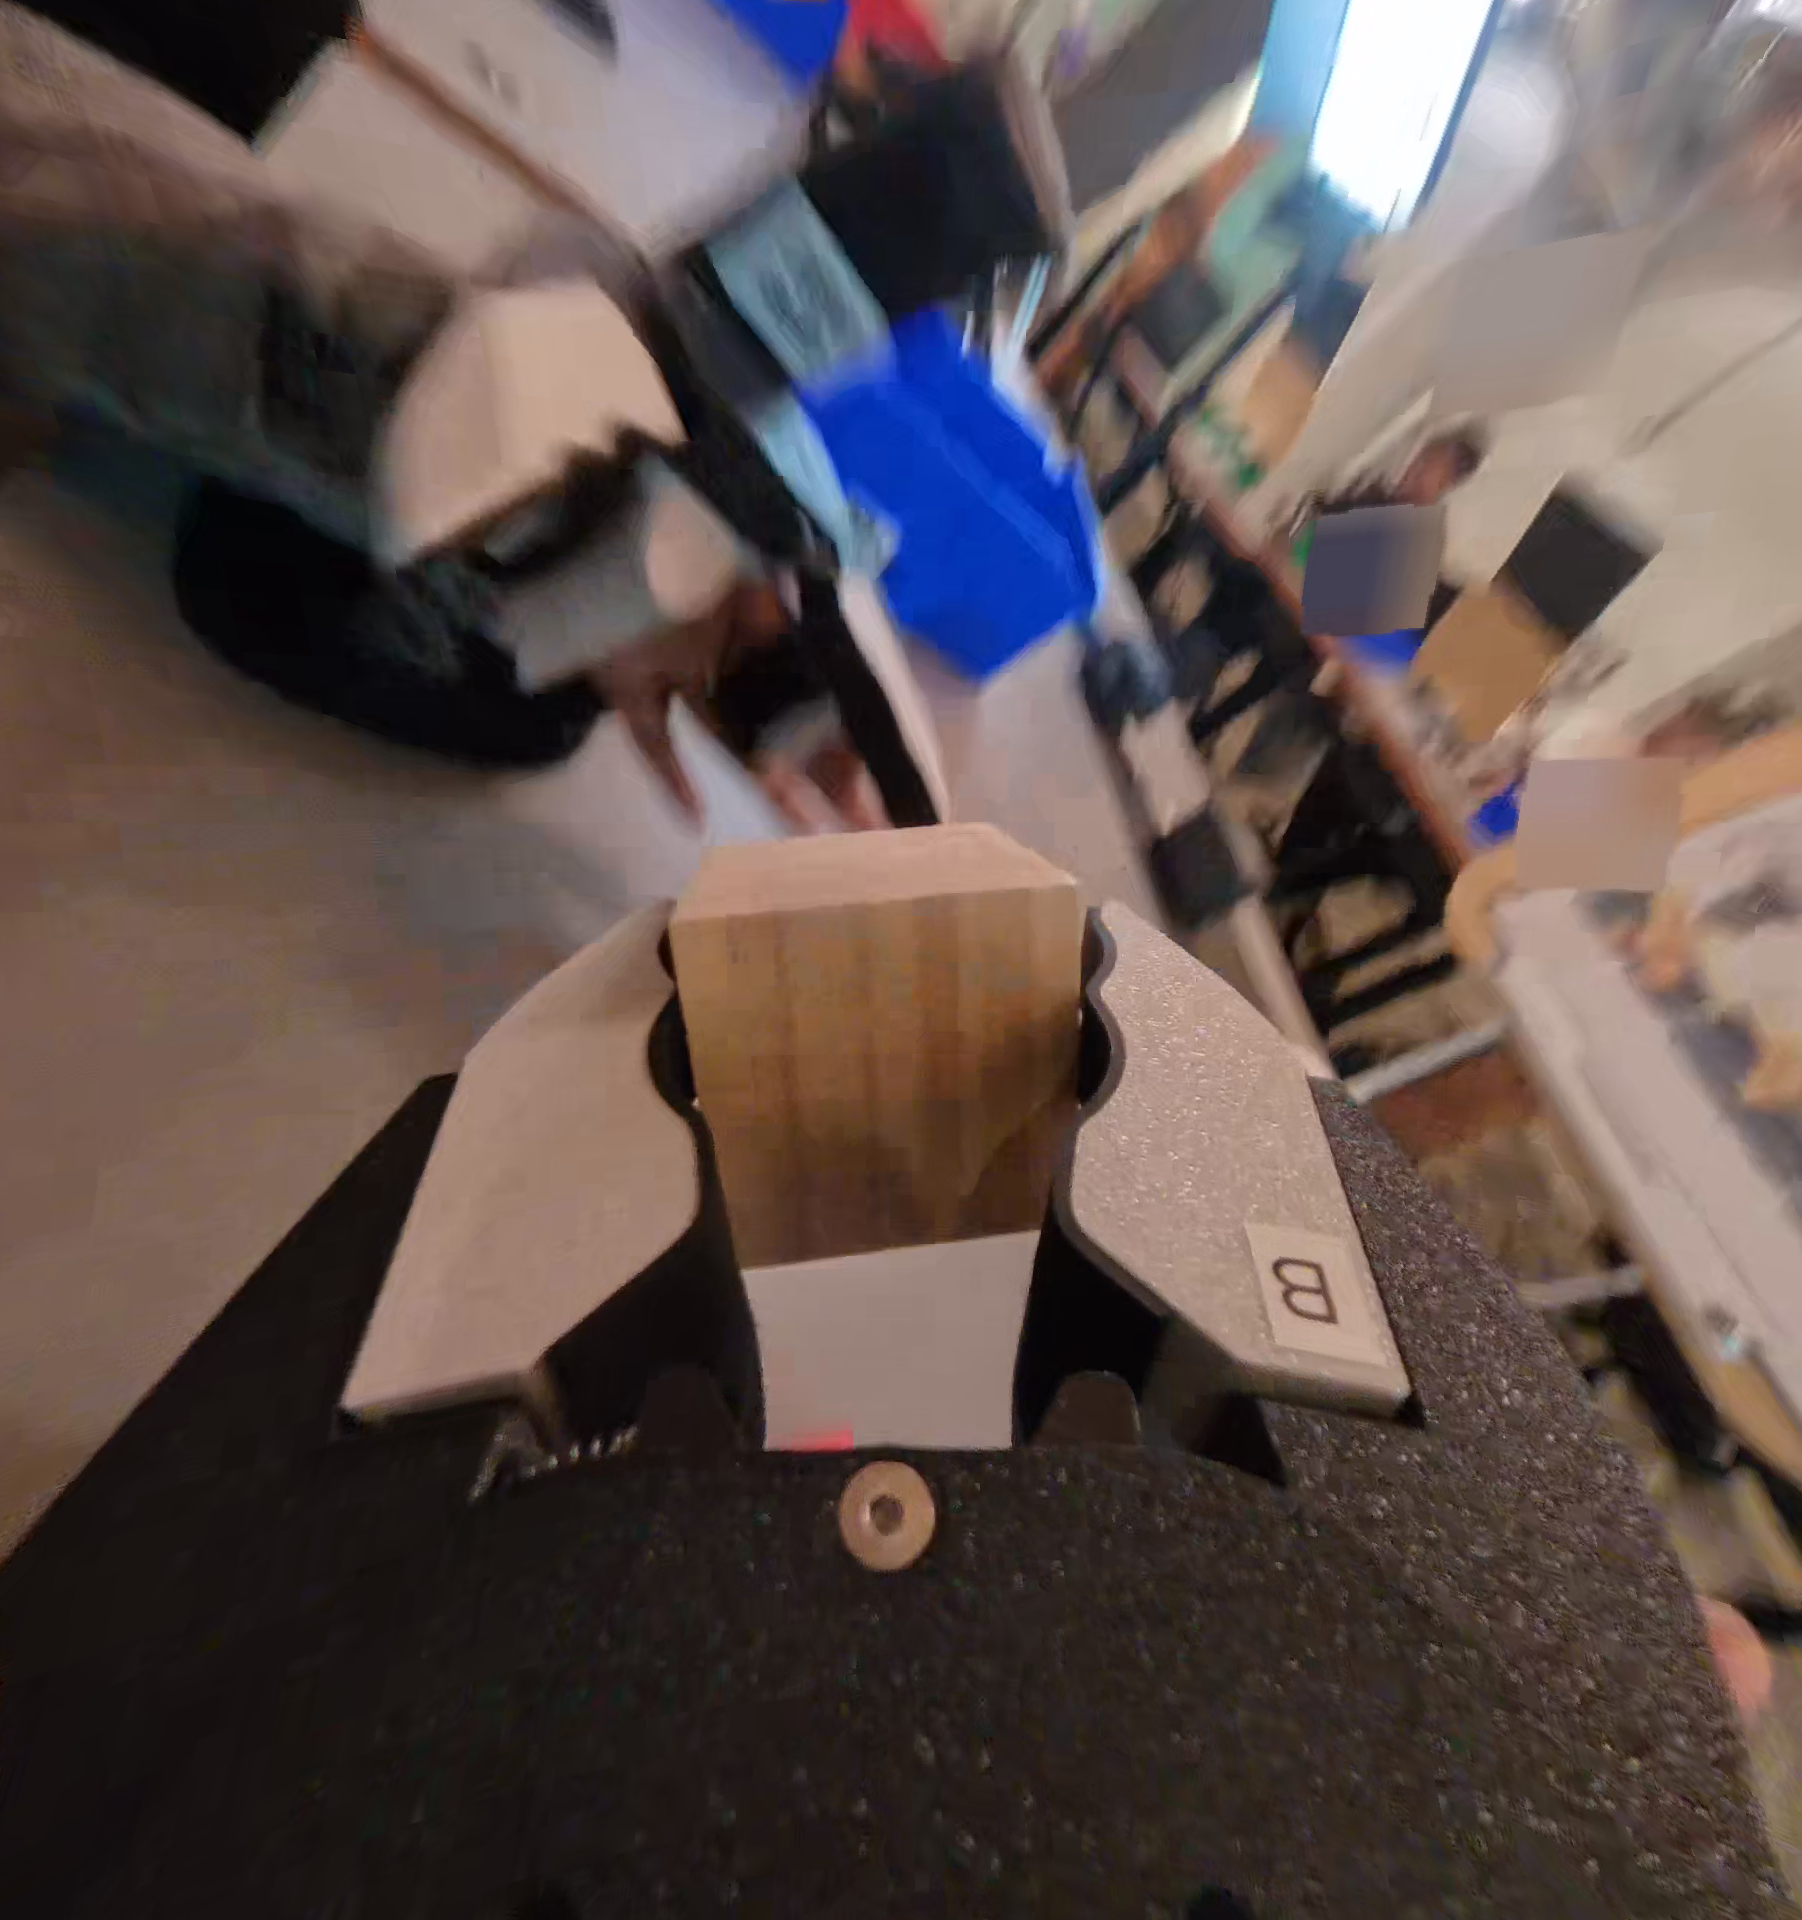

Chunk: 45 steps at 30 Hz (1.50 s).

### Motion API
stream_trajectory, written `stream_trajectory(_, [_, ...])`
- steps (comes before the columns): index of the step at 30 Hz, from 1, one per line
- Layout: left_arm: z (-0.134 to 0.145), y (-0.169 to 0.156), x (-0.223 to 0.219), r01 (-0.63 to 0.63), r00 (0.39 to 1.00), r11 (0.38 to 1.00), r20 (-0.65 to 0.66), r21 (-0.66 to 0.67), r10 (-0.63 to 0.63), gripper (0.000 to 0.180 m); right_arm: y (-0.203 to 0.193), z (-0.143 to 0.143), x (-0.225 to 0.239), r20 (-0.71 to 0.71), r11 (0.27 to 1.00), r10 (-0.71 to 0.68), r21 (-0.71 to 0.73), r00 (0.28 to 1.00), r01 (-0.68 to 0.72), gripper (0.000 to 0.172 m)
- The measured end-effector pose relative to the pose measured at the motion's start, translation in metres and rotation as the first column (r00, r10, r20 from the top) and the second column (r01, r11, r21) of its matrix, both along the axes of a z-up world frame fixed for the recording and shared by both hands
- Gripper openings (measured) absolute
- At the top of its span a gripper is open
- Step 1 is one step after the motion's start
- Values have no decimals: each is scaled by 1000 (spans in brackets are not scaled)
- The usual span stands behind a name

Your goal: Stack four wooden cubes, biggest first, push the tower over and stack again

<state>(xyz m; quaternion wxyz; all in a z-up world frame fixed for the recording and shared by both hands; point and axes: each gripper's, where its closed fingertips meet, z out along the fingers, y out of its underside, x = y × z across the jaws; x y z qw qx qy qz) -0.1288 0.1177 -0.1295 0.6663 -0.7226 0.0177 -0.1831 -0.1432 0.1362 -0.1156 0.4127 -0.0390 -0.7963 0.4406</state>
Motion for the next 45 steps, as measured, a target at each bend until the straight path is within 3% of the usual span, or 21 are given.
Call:
stream_trajectory(2, [-7,-4,-26,-191,930,979,-307,71,204,132,37,-17,-13,186,990,-96,124,978,74,71])
stream_trajectory(4, [3,-10,-29,-220,862,943,-404,248,307,132,79,-40,-22,360,947,-214,303,908,103,72])
stream_trajectory(8, [9,-12,-24,-211,915,937,-282,278,289,130,157,-82,-29,529,806,-427,591,733,44,72])
stream_trajectory(12, [5,-15,-31,-241,907,938,-286,248,308,130,186,-109,-27,626,796,-463,605,627,-15,71])
stream_trajectory(22, [5,-17,-22,-180,936,954,-258,239,241,130,201,-146,-23,659,792,-524,611,539,23,72])
stream_trajectory(25, [5,-17,-22,-179,938,955,-252,238,238,130,199,-141,-27,671,815,-513,577,536,57,84])
stream_trajectory(28, [2,-16,-23,-183,937,957,-253,226,239,130,189,-115,-35,670,859,-470,498,574,122,98])
stream_trajectory(31, [1,-15,-24,-188,938,958,-250,217,240,130,142,-77,-40,664,932,-331,340,670,123,99])
stream_trajectory(34, [-2,-14,-23,-183,940,962,-250,203,232,130,77,-60,-26,659,969,-163,248,734,-7,95])
stream_trajectory(38, [-3,-14,-24,-184,941,964,-250,192,230,130,4,-78,-6,681,966,8,183,732,-181,82])
stream_trajectory(43, [-5,-14,-24,-186,940,965,-251,186,230,130,-21,-117,-15,692,942,1,241,722,-233,73])
stream_trajectory(45, [-7,-13,-24,-189,937,966,-261,177,231,130,-25,-125,-13,701,934,21,240,713,-264,46])
